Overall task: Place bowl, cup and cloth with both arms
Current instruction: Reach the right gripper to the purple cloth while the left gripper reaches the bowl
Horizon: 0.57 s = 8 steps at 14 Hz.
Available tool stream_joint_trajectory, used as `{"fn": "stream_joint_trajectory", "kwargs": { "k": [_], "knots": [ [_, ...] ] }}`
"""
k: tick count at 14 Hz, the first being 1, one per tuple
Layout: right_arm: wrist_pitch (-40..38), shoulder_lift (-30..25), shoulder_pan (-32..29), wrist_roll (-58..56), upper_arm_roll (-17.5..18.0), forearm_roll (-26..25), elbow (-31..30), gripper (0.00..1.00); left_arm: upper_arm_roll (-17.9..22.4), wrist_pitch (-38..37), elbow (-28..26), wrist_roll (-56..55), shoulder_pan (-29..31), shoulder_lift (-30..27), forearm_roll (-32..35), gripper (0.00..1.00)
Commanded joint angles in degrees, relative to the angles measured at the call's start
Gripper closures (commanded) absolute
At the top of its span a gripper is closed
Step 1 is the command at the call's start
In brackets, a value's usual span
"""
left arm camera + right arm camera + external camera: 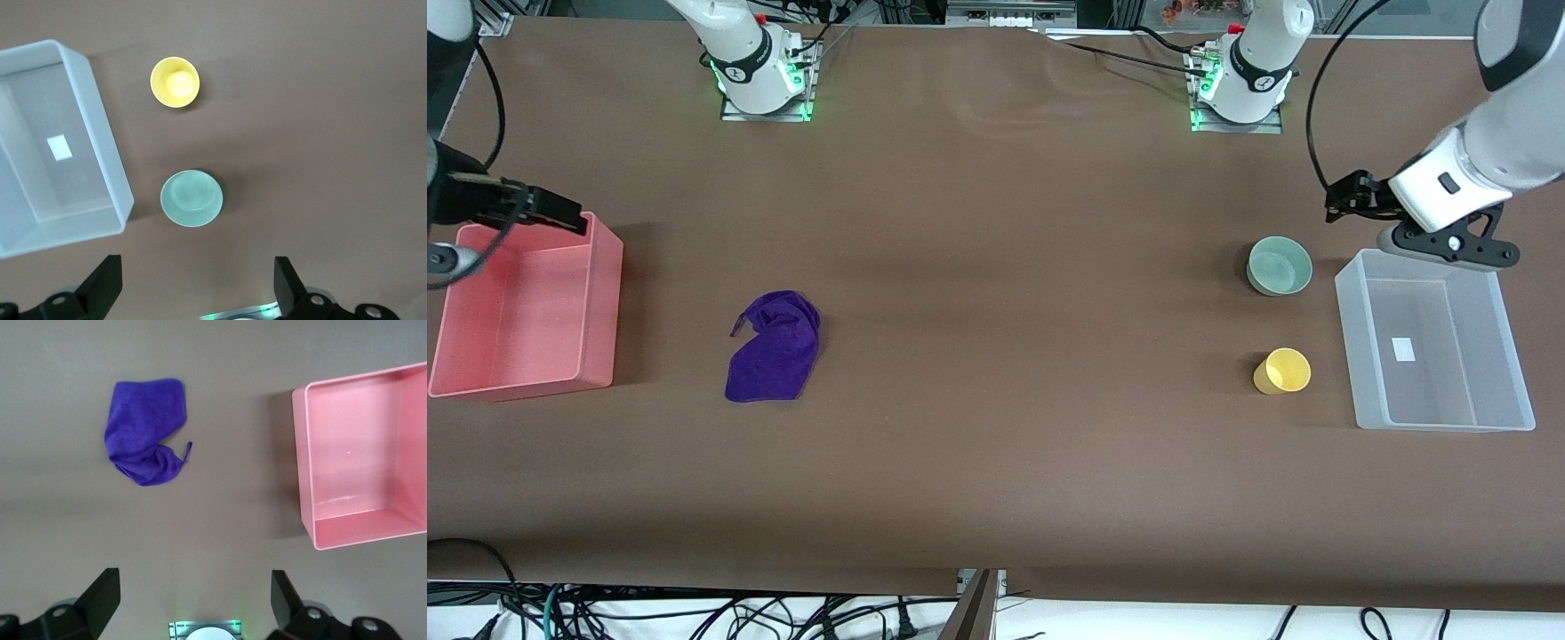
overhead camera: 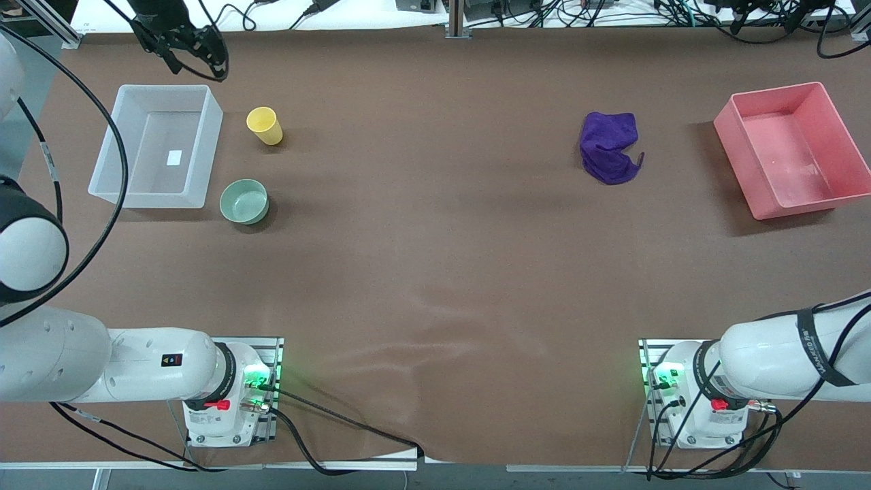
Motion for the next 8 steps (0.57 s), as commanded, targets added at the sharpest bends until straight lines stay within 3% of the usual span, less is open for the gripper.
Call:
{"fn": "stream_joint_trajectory", "kwargs": {
  "k": [1,3,5,8],
  "knots": [
    [1.91,-0.41,-0.41,-0.66,0.44,0.42,-4.10,0.00,0.00,-0.73,-0.76,13.15,2.78,2.81,-0.43,0.00],
    [2.26,-0.50,-0.76,-0.58,0.35,0.33,-7.00,0.00,-0.09,1.45,-2.95,20.44,3.66,5.97,-0.34,0.00],
    [5.15,-0.24,-0.67,0.29,0.44,0.51,-8.33,0.00,-0.09,8.81,-7.68,30.45,3.57,8.26,0.53,0.00],
    [14.09,0.81,-0.41,0.82,1.93,1.30,-13.33,0.00,-0.35,24.17,-21.28,37.68,4.45,7.57,1.59,0.00]
  ]
}}
